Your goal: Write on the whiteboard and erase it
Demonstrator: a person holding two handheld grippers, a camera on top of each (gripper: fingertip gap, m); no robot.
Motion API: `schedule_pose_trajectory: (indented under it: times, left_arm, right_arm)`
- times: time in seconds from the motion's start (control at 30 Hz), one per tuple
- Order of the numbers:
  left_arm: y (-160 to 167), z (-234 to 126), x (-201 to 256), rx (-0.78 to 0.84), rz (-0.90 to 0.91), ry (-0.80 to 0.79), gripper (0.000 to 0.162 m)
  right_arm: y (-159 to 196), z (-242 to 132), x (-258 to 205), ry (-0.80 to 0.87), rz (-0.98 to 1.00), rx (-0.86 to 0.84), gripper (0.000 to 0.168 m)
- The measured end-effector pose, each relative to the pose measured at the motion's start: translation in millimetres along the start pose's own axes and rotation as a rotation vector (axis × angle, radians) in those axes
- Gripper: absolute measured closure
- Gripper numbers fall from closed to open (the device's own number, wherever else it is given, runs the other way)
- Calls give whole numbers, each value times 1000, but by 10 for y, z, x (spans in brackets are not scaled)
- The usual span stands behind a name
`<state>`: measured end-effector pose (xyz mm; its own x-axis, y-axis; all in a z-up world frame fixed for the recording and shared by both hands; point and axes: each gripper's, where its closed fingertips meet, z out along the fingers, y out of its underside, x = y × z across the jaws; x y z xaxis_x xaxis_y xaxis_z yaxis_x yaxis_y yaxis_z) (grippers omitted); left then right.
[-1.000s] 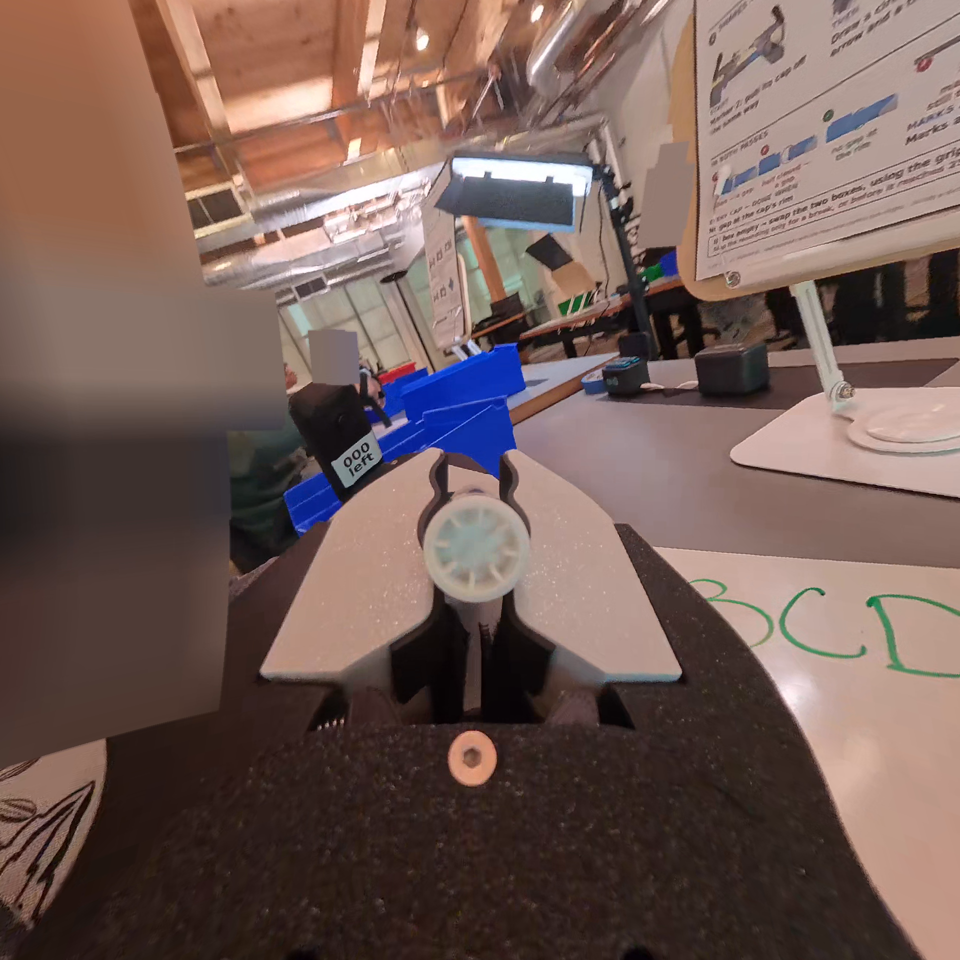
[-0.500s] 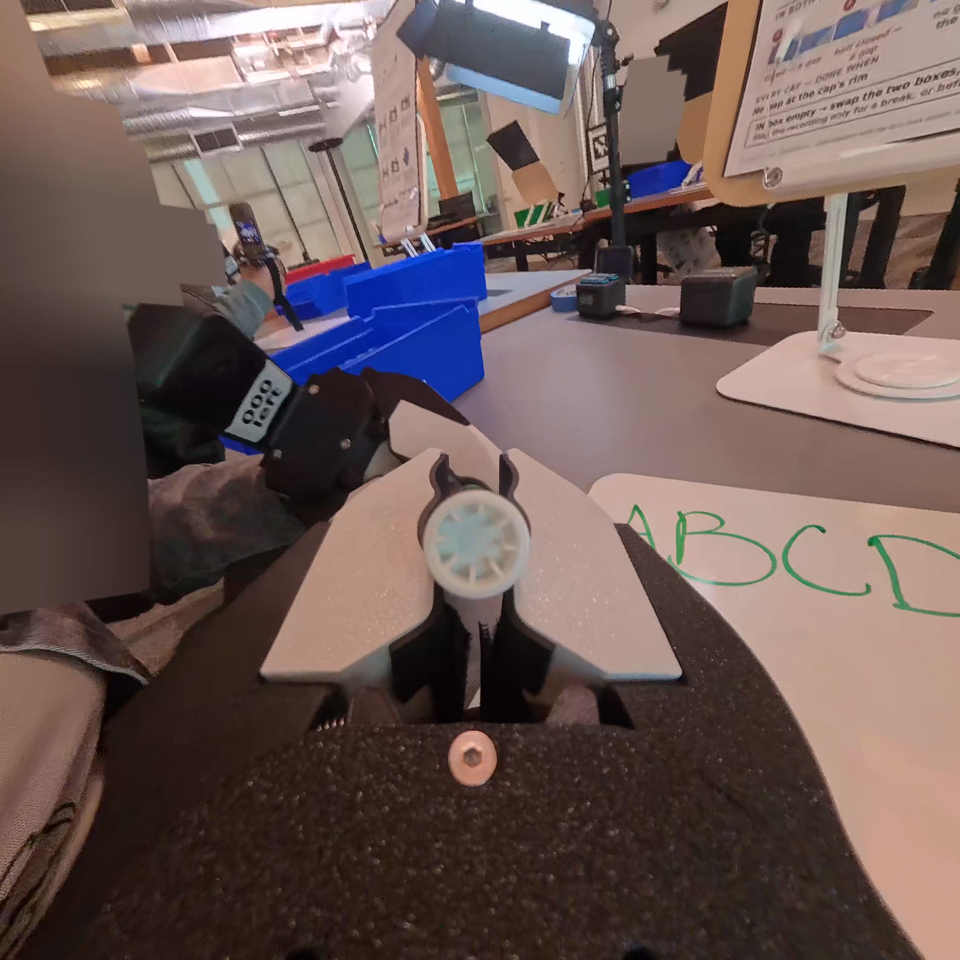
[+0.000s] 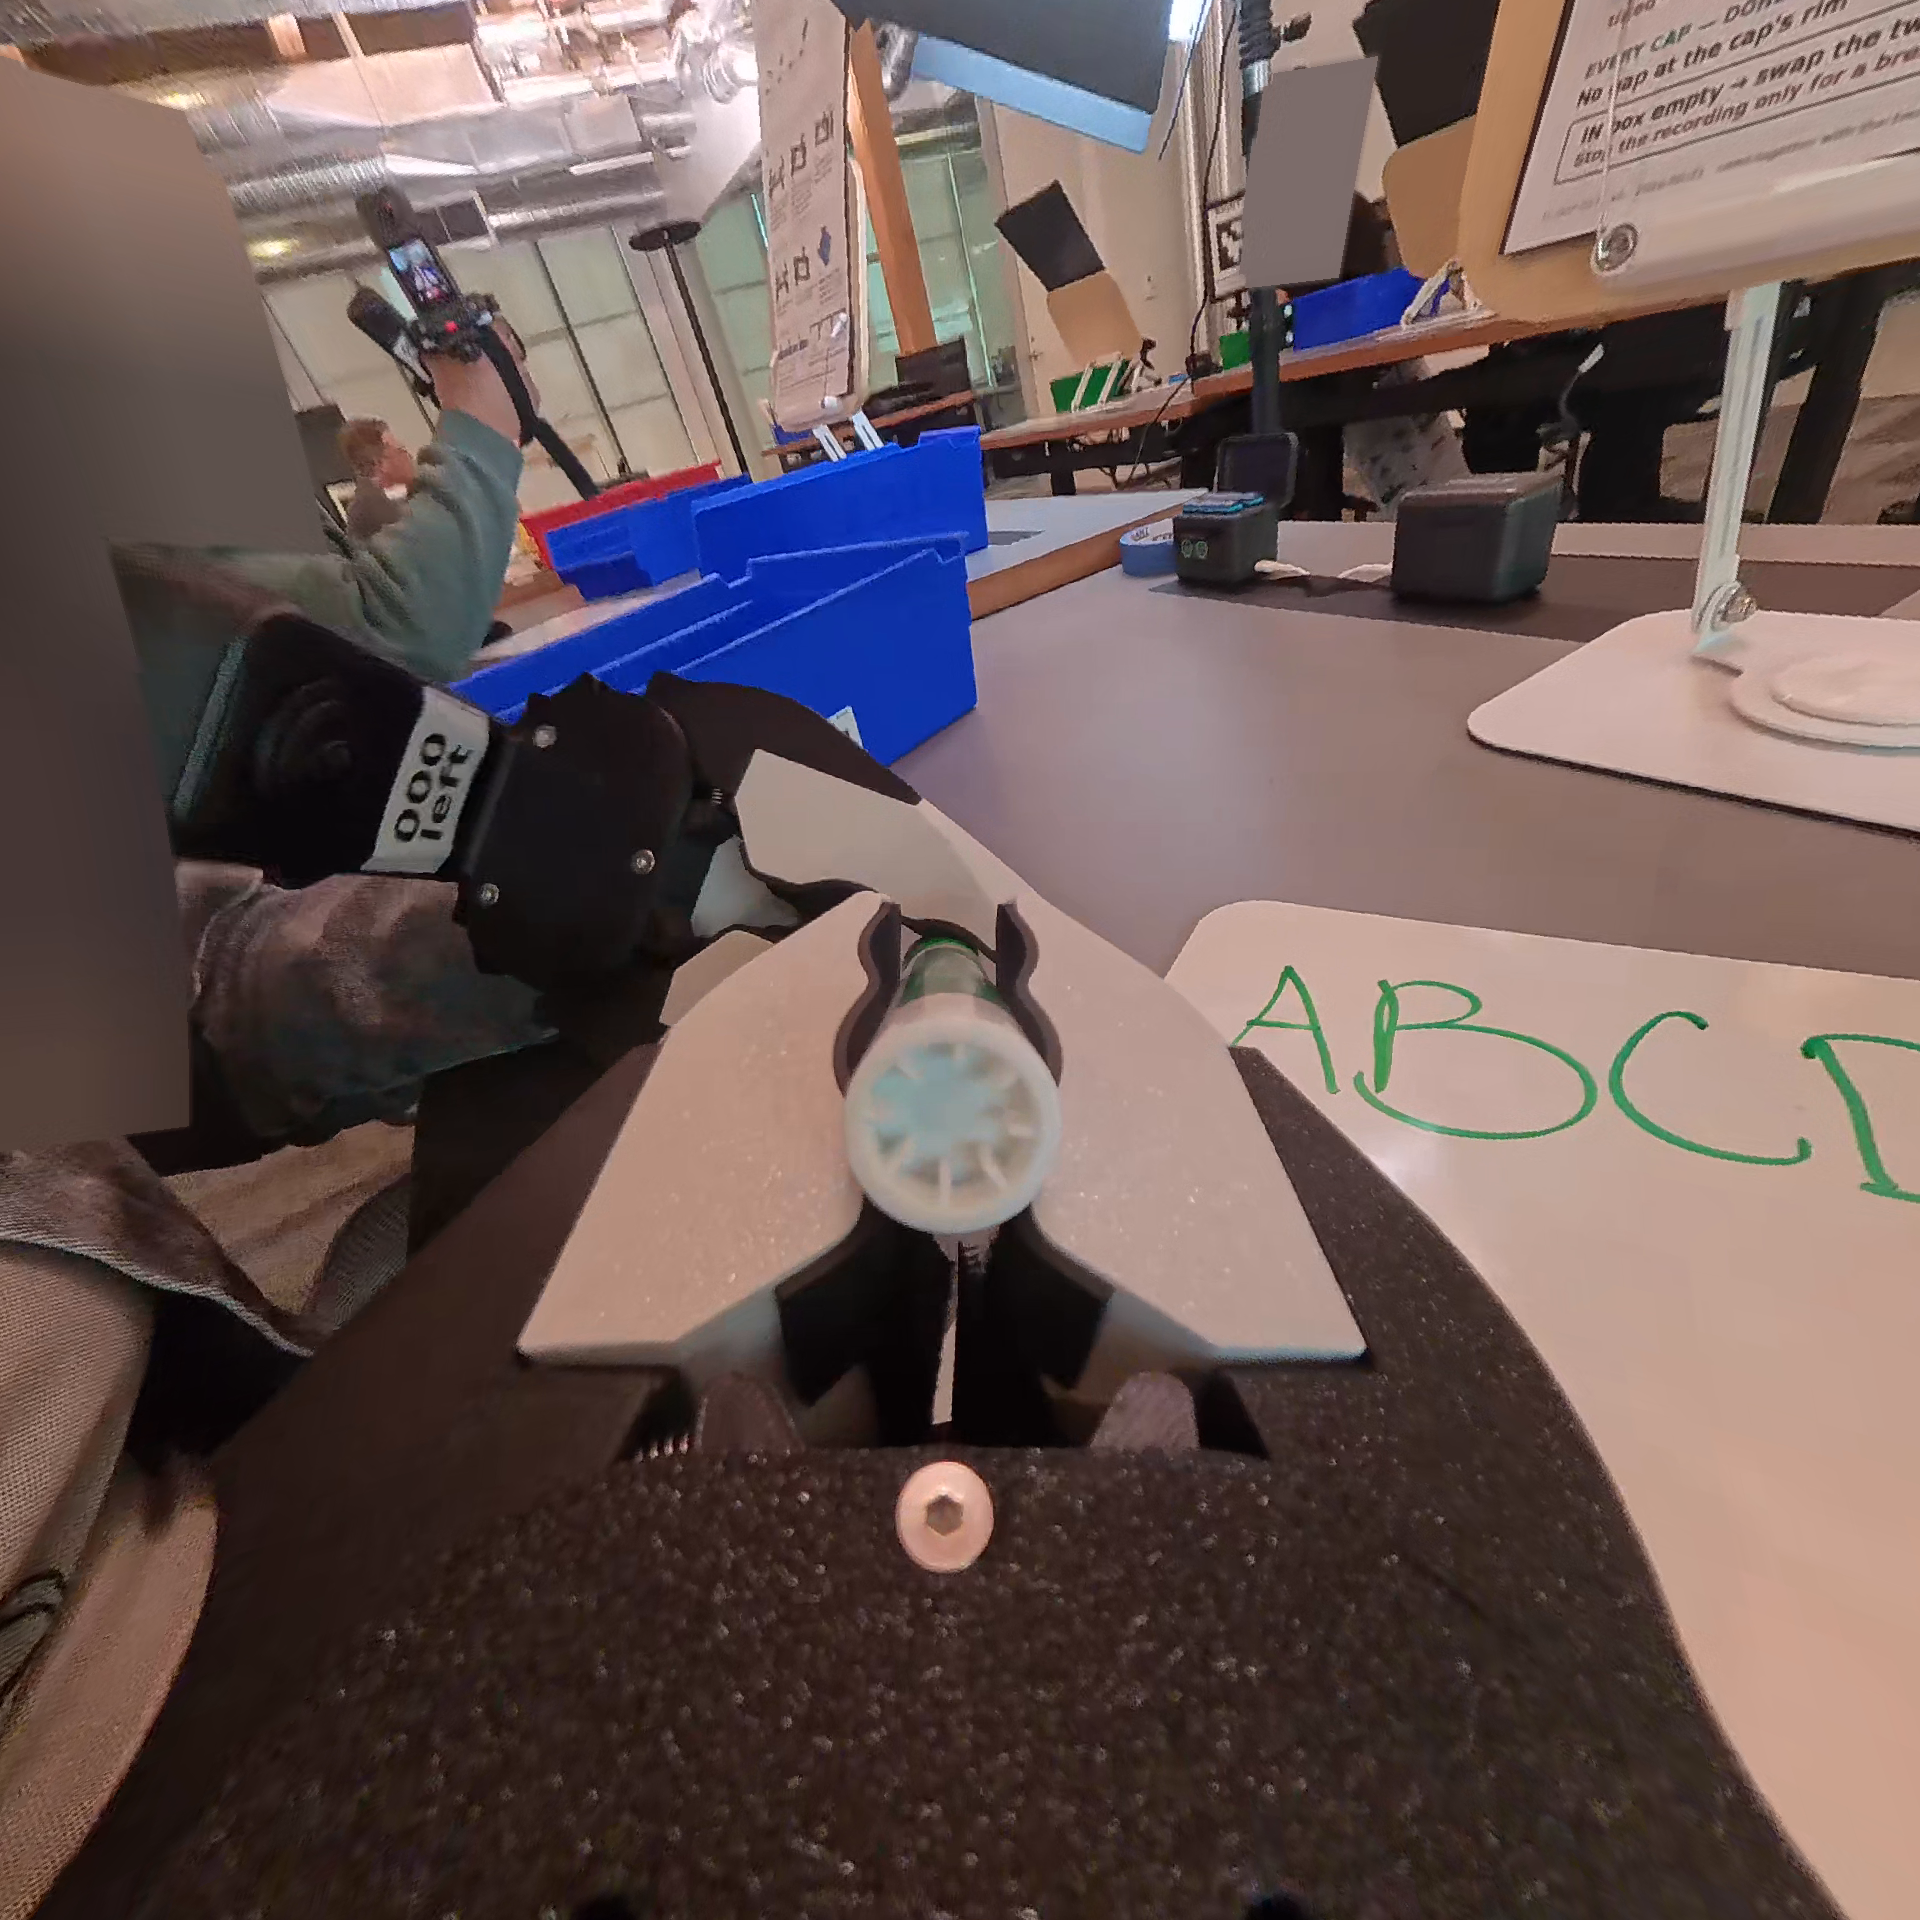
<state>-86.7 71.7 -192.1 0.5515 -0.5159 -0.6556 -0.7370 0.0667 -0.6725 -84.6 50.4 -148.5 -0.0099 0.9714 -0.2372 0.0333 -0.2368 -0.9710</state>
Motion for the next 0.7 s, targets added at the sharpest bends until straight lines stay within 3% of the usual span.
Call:
schedule_pose_trajectory:
  times: [0.1,0.23,0.33,0.4,0.43,0.53,0.57,0.6,0.7]
  left_arm:
    - [-30,7,-17,5,-82,5,150]
    - [45,13,6,-3,52,-7,149]
    - [-28,2,-53,41,45,-16,148]
    - [-91,-50,-144,77,46,-60,148]
    - [-78,-66,-155,82,50,-61,148]
    - [10,-57,-167,58,50,-63,147]
    - [12,-50,-160,57,52,-61,147]
    - [-9,-50,-142,65,59,-57,147]
    - [-83,-45,-63,83,73,-34,147]
  right_arm:
    - [-23,21,-16,32,-78,-12,149]
    - [64,55,-22,59,-145,-108,148]
    - [186,28,-48,27,-171,-169,146]
    - [231,-21,-93,8,-155,-198,116]
    - [188,-67,-87,26,-169,-175,112]
    - [-72,-246,-84,82,-236,-34,116]
    - [-113,-297,-70,97,-247,-21,125]
    - [-99,-326,-61,100,-258,-41,138]
    - [60,-324,-98,54,-276,-151,146]
